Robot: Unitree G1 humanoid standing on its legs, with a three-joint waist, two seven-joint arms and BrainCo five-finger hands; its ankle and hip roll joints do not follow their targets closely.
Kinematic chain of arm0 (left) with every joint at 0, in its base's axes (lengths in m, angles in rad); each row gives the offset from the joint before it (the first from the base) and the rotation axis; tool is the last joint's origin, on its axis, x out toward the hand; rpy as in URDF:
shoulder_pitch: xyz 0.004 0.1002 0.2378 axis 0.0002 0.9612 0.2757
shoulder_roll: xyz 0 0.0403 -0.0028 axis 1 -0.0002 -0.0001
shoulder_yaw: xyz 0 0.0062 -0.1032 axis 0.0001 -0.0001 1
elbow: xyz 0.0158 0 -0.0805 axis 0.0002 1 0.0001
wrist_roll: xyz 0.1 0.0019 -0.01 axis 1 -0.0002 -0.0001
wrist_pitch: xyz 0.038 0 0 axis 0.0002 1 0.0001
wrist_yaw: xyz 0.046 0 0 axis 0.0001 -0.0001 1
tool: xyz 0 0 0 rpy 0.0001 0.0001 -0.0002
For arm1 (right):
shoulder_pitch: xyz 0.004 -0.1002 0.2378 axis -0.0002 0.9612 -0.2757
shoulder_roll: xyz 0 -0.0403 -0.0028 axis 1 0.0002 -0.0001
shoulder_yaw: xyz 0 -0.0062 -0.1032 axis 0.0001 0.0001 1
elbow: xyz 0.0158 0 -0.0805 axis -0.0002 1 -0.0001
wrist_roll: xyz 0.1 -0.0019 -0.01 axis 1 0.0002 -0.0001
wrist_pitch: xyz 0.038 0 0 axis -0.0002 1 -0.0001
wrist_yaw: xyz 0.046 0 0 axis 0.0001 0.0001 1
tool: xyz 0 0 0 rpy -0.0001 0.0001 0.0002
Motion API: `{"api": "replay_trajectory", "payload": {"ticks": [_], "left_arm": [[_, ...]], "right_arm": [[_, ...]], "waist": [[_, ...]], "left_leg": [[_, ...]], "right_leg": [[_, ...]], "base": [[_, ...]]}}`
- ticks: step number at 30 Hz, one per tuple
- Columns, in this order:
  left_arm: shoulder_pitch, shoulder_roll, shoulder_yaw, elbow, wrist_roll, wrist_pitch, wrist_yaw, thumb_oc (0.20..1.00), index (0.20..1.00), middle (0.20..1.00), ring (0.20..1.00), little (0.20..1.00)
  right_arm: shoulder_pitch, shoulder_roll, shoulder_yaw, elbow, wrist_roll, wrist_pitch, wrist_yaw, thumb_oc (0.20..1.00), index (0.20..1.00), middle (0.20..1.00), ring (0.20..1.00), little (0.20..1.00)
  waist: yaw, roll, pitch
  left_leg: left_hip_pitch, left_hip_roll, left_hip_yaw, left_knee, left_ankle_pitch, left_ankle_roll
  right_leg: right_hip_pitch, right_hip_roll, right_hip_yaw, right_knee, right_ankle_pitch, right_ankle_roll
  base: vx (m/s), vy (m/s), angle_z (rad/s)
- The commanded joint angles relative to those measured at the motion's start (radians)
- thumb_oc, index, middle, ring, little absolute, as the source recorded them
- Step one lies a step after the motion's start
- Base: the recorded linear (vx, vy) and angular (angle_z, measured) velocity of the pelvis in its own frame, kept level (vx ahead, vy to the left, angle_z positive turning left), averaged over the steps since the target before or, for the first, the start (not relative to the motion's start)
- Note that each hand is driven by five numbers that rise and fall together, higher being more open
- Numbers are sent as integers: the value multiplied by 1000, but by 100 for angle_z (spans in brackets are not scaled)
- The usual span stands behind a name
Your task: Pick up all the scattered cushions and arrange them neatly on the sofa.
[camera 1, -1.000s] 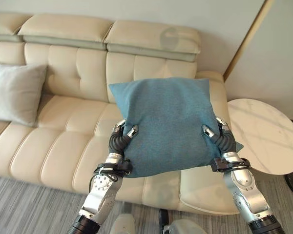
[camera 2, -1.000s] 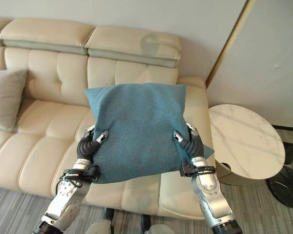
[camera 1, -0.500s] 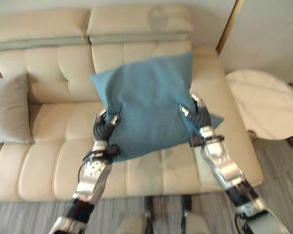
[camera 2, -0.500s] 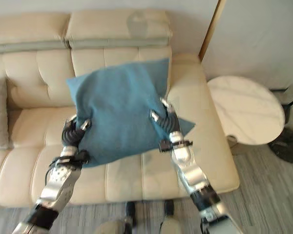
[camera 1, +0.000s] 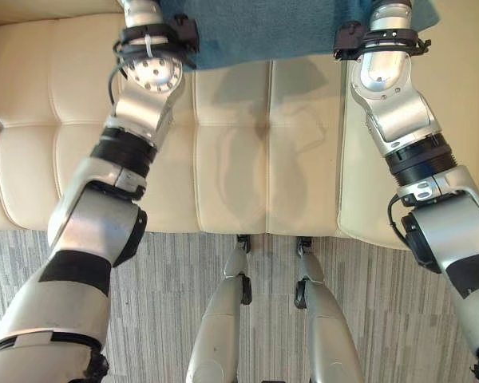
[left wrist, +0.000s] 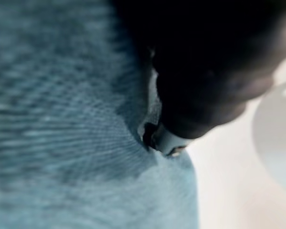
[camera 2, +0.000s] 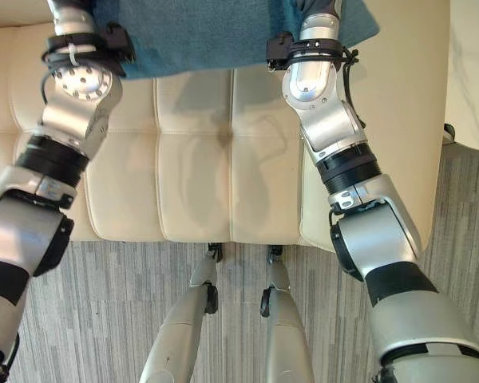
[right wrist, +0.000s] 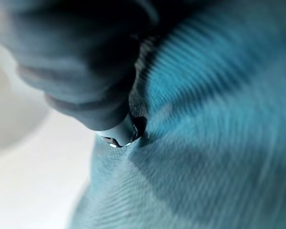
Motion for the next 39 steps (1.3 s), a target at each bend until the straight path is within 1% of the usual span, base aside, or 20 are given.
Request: {"api": "replay_trajectory", "payload": {"ticks": [1, 2, 3, 4, 6, 7, 9, 14, 18, 21, 24, 25, 26, 27, 28, 30, 33, 34, 35, 39], "left_arm": [[-91, -27, -59, 45, -18, -96, -34, 1000, 1000, 1000, 1000, 1000], [-89, -22, -58, 81, -45, -93, -52, 1000, 1000, 1000, 1000, 1000], [-68, -22, -61, 170, -110, -73, -110, 1000, 1000, 1000, 1000, 1000], [-51, -24, -55, 203, -142, -68, -138, 1000, 1000, 1000, 1000, 1000], [8, -29, -20, 202, -208, -68, -168, 1000, 1000, 1000, 1000, 1000], [97, -43, 28, 173, -254, -75, -191, 1000, 1000, 1000, 1000, 1000], [132, -49, 41, 157, -259, -72, -196, 1000, 1000, 1000, 1000, 1000], [310, -63, 98, 75, -290, -70, -249, 1000, 1000, 1000, 1000, 1000], [382, -24, 117, -36, -270, -81, -269, 1000, 1000, 1000, 1000, 1000], [485, 18, 143, -170, -234, -86, -296, 1000, 1000, 1000, 1000, 1000], [676, 46, 191, -339, -201, -84, -345, 1000, 1000, 1000, 1000, 1000], [832, 46, 247, -436, -180, -78, -386, 1000, 1000, 1000, 1000, 1000], [908, 37, 265, -459, -178, -71, -411, 1000, 1000, 1000, 1000, 1000], [1063, 37, 309, -512, -143, -58, -453, 1000, 1000, 1000, 1000, 1000], [1065, 37, 309, -514, -143, -57, -453, 1000, 1000, 1000, 1000, 1000], [1226, 26, 329, -520, -90, -38, -494, 1000, 1000, 1000, 1000, 1000], [1398, -30, 354, -458, -46, -6, -538, 1000, 1000, 1000, 1000, 1000], [1487, -80, 375, -385, -54, 23, -565, 1000, 1000, 1000, 1000, 1000], [1487, -79, 376, -385, -54, 23, -565, 1000, 1000, 1000, 1000, 1000], [1610, -149, 377, -275, -21, 58, -606, 1000, 1000, 1000, 1000, 1000]], "right_arm": [[-81, 91, 105, 76, 88, -88, 102, 1000, 1000, 1000, 1000, 1000], [-84, 84, 123, 110, 114, -81, 128, 1000, 1000, 1000, 1000, 1000], [-67, 77, 160, 174, 153, -57, 183, 1000, 1000, 1000, 1000, 1000], [-61, 75, 173, 200, 161, -46, 204, 1000, 1000, 1000, 1000, 1000], [-25, 68, 170, 199, 174, -35, 219, 1000, 1000, 1000, 1000, 1000], [18, 44, 144, 174, 173, -35, 214, 1000, 1000, 1000, 1000, 1000], [36, 36, 131, 154, 173, -36, 209, 1000, 1000, 1000, 1000, 1000], [144, -44, 40, 11, 150, -56, 192, 1000, 1000, 1000, 1000, 1000], [214, -107, -9, -118, 128, -74, 202, 1000, 1000, 1000, 1000, 1000], [317, -145, -52, -233, 131, -94, 245, 1000, 1000, 1000, 1000, 1000], [500, -180, -100, -384, 156, -115, 343, 1000, 1000, 1000, 1000, 1000], [643, -206, -134, -470, 164, -121, 408, 1000, 1000, 1000, 1000, 1000], [721, -213, -149, -511, 170, -122, 442, 1000, 1000, 1000, 1000, 1000], [873, -230, -199, -568, 163, -126, 493, 1000, 1000, 1000, 1000, 1000], [876, -230, -200, -571, 162, -125, 493, 1000, 1000, 1000, 1000, 1000], [1050, -226, -251, -622, 151, -130, 547, 1000, 1000, 1000, 1000, 1000], [1256, -180, -306, -624, 134, -123, 596, 1000, 1000, 1000, 1000, 1000], [1364, -134, -320, -563, 136, -103, 627, 1000, 1000, 1000, 1000, 1000], [1364, -133, -321, -563, 136, -103, 627, 1000, 1000, 1000, 1000, 1000], [1486, -63, -318, -371, 94, -66, 652, 1000, 1000, 1000, 1000, 1000]], "waist": [[6, -45, -54], [7, -46, -51], [7, -50, -40], [7, -52, -35], [7, -55, -30], [8, -60, -26], [7, -60, -28], [4, -74, -32], [3, -86, -23], [1, -96, -16], [-2, -104, -26], [-1, -111, -36], [-3, -112, -41], [-3, -115, -51], [-4, -116, -53], [-10, -117, -74], [-23, -116, -118], [-32, -113, -145], [-32, -113, -147], [-42, -104, -201]], "left_leg": [[24, -34, -27, 59, -168, -77], [21, -33, -29, 52, -164, -78], [14, -35, -30, 49, -155, -77], [12, -34, -32, 44, -151, -78], [15, -33, -35, 40, -143, -81], [22, -33, -39, 33, -137, -85], [28, -32, -40, 27, -134, -87], [72, -27, -42, 7, -130, -92], [105, -24, -46, 40, -158, -89], [145, -22, -42, 71, -181, -84], [208, -23, -39, 87, -201, -75], [253, -22, -33, 94, -217, -70], [276, -22, -31, 95, -223, -67], [323, -21, -27, 97, -239, -60], [320, -22, -27, 95, -235, -60], [369, -18, -26, 86, -242, -55], [433, -13, -22, 69, -248, -48], [479, -11, -17, 58, -254, -44], [476, -12, -17, 56, -251, -43], [558, -14, -12, 38, -265, -35]], "right_leg": [[-18, -56, 59, 52, -118, 111], [-24, -54, 58, 49, -115, 112], [-31, -52, 55, 43, -109, 112], [-33, -51, 54, 41, -108, 111], [-32, -49, 51, 38, -105, 109], [-24, -47, 49, 34, -107, 108], [-20, -47, 48, 33, -109, 107], [7, -46, 45, 41, -118, 100], [46, -51, 41, 64, -135, 93], [96, -54, 36, 72, -142, 89], [165, -59, 30, 76, -149, 85], [214, -65, 23, 80, -161, 82], [238, -67, 19, 83, -166, 81], [286, -69, 13, 88, -181, 80], [284, -70, 12, 86, -177, 80], [331, -71, 3, 88, -188, 82], [394, -68, -3, 84, -203, 83], [436, -61, -7, 82, -212, 84], [434, -62, -7, 81, -210, 84], [504, -56, -10, 77, -222, 84]], "base": [[-42, -36, 5], [-51, -45, 5], [-50, -46, 6], [-50, -38, 6], [-31, -24, 8], [-22, -24, 10], [-19, -14, 13], [-28, -11, 7], [-15, -15, -3], [-12, -19, -7], [31, -17, -2], [69, 0, -1], [98, -8, 1], [65, -4, -2], [77, -7, 0], [69, 4, 0], [105, 15, -1], [86, 24, -1], [83, 35, -3], [82, 37, -9]]}}
